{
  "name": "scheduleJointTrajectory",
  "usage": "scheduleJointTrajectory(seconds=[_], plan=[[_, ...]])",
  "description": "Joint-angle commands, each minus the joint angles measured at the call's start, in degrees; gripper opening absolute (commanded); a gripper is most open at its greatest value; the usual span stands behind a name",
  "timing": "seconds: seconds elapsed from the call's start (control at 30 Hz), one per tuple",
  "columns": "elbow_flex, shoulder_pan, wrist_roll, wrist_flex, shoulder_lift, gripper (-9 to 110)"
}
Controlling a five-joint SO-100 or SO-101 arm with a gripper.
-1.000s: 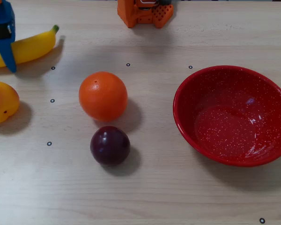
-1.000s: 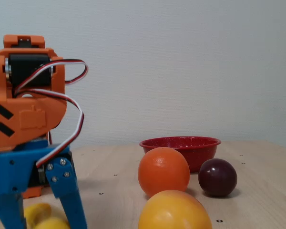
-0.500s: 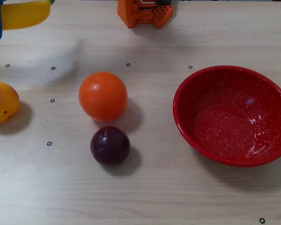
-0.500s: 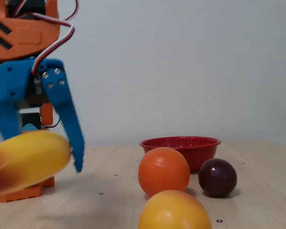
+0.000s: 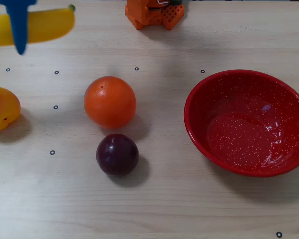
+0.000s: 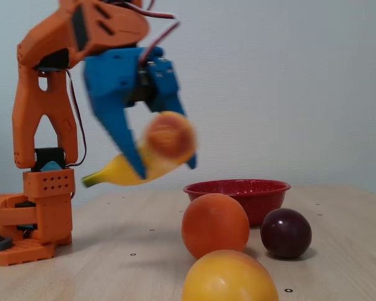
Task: Put banana in the red bowl.
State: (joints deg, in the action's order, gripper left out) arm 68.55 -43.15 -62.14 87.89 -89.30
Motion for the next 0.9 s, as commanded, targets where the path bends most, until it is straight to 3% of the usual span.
scheduleJointTrajectory(seconds=[0.0, 0.87], plan=[[-3.87, 3.6, 1.05, 1.32, -9.84, 0], [-13.45, 49.66, 18.37, 8.09, -8.17, 0]])
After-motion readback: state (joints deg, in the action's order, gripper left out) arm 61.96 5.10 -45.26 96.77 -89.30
